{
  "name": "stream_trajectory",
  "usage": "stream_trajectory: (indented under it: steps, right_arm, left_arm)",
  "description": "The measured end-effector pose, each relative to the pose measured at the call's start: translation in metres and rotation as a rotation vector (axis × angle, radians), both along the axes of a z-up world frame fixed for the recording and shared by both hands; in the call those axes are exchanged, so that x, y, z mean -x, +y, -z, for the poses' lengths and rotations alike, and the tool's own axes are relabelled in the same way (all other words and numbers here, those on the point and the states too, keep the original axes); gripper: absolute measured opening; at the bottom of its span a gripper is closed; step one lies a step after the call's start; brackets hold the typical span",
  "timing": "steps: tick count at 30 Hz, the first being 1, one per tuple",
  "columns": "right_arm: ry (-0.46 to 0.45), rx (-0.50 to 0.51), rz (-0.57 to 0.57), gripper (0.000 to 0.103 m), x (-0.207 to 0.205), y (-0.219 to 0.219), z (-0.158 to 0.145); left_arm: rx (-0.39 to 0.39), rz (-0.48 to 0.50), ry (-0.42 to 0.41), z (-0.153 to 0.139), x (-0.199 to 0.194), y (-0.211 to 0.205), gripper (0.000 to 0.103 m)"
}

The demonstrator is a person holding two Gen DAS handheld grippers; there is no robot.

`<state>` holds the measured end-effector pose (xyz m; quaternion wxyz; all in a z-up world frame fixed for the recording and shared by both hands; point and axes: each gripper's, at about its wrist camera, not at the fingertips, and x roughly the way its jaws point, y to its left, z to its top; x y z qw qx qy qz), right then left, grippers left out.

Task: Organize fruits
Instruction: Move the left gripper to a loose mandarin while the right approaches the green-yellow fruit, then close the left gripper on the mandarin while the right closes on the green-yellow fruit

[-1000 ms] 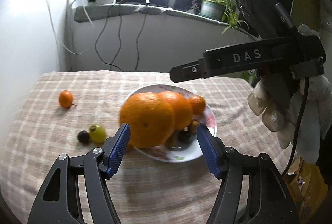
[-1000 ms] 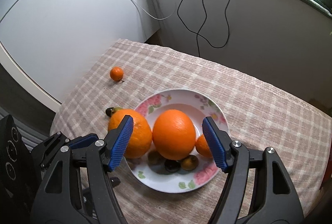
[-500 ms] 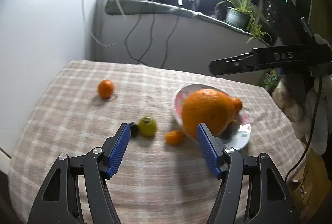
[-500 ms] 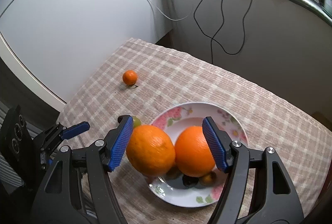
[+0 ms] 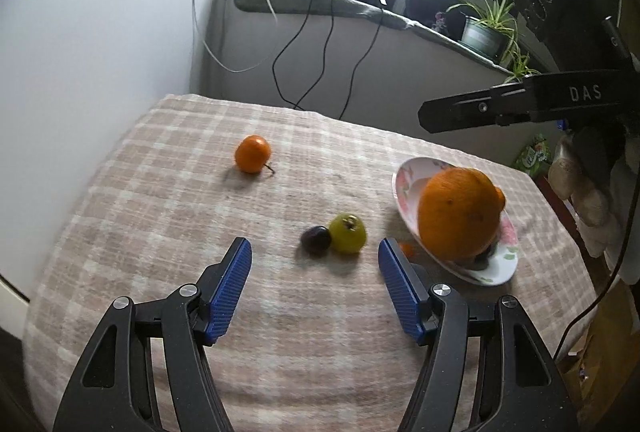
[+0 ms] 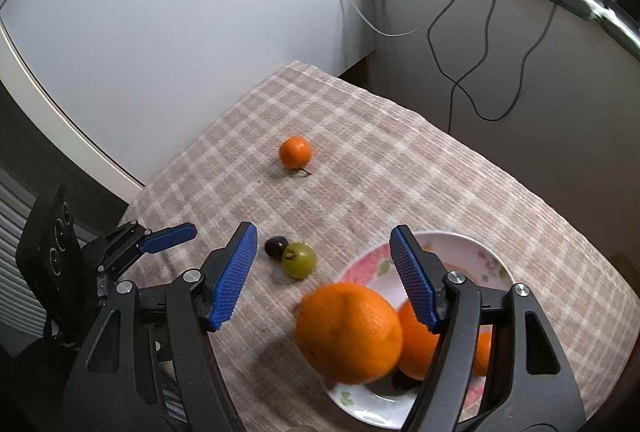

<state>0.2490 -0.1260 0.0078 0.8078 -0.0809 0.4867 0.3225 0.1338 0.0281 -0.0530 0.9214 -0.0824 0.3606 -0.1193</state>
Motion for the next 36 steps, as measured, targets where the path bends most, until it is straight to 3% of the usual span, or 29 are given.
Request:
stream_trajectory:
  steps: [11, 19, 28, 36]
  right_arm:
    - [0.015, 0.097, -0.106, 0.070, -0.004, 0.042, 0.016]
    - [0.049, 0.228, -0.239, 0.046, 0.003, 0.067, 0.037]
    - [0.048, 0.472, -0.459, 0.044, 0.026, 0.098, 0.067]
    - [0.074, 0.578, -0.526, 0.044, 0.024, 0.109, 0.087]
  left_arm:
    - [0.033, -0.041, 0.028, 0.002, -0.034, 0.041, 0.056]
    - [0.039, -0.022, 0.050, 0.005, -0.068, 0.049, 0.046]
    - [0.069, 0.000, 0.079, 0.013, -0.099, 0.045, 0.042]
    - [0.085, 0.016, 0.102, 0.022, -0.115, 0.045, 0.042]
